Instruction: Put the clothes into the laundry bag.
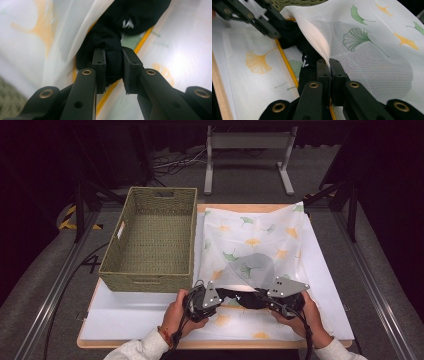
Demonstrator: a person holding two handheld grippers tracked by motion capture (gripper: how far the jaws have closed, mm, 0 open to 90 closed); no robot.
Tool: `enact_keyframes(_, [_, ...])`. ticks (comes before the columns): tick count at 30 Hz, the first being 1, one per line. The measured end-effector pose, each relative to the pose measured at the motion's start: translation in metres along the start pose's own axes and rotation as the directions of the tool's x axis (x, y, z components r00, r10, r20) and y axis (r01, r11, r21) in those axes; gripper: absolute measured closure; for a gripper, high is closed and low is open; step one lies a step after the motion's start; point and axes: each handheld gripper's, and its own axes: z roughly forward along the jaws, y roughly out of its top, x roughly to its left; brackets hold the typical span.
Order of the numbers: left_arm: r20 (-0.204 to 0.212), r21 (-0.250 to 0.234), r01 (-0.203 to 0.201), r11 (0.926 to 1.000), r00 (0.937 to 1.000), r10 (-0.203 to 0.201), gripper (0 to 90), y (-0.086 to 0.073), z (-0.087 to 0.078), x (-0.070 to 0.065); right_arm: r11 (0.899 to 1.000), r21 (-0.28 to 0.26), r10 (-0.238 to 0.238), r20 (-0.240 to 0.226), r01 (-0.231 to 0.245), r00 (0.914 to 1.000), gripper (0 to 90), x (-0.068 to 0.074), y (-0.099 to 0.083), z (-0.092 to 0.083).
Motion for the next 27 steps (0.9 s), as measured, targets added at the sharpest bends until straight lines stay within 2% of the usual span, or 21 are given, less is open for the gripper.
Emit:
enact_keyframes(6, [0.014, 0.018, -0.001, 0.9998, 0.9999, 0.001, 74.1, 0.014, 0.033, -0.002, 1.0, 0.007, -0.001, -0.024, 0.001, 0.9997, 88.0, 0.003, 0.001, 0.003])
enact_keyframes(9, [0.005, 0.014, 0.029, 0.9995, 0.9996, -0.03, 74.0, 0.018, 0.049, 0.002, 1.0, 0.01, 0.0, -0.032, 0.0, 0.9995, 88.1, 0.005, 0.002, 0.005])
enact_keyframes(11, [0.002, 0.013, 0.039, 0.9992, 0.9992, -0.039, 73.9, 0.019, 0.051, 0.004, 1.0, 0.013, -0.003, -0.035, 0.004, 0.9994, 88.0, 0.006, 0.002, 0.006])
enact_keyframes(13, [-0.003, 0.0, 0.074, 0.9972, 0.9972, -0.074, 73.9, 0.021, 0.059, 0.01, 1.0, 0.017, -0.001, -0.037, 0.002, 0.9993, 87.9, 0.006, 0.0, 0.007])
enact_keyframes(15, [-0.015, 0.003, 0.078, 0.9969, 0.9968, -0.078, 73.9, 0.023, 0.061, 0.014, 1.0, 0.018, 0.005, -0.038, -0.004, 0.9993, 87.8, 0.005, 0.0, 0.008])
enact_keyframes(18, [-0.017, 0.008, 0.081, 0.9967, 0.9966, -0.081, 73.4, 0.025, 0.063, 0.015, 1.0, 0.022, 0.004, -0.038, -0.003, 0.9993, 87.6, 0.005, 0.0, 0.008])
enact_keyframes(20, [-0.004, 0.011, 0.075, 0.9972, 0.9972, -0.075, 69.0, 0.026, 0.061, 0.014, 1.0, 0.022, 0.01, -0.035, -0.009, 0.9993, 87.6, 0.004, -0.001, 0.009])
enact_keyframes(23, [0.041, -0.006, 0.062, 0.9981, 0.9973, -0.062, 66.3, 0.024, 0.05, 0.011, 1.0, 0.016, 0.016, -0.034, -0.016, 0.9993, 87.6, 0.001, -0.003, 0.007])
enact_keyframes(25, [0.053, -0.004, 0.045, 0.999, 0.9976, -0.045, 65.9, 0.022, 0.038, 0.009, 1.0, 0.01, 0.022, -0.028, -0.022, 0.9994, 88.0, -0.001, -0.003, 0.004])
enact_keyframes(27, [0.048, 0.006, 0.028, 0.9996, 0.9985, -0.028, 65.0, 0.018, 0.025, 0.007, 1.0, 0.009, 0.024, -0.024, -0.023, 0.9994, 88.4, -0.003, -0.003, 0.003])
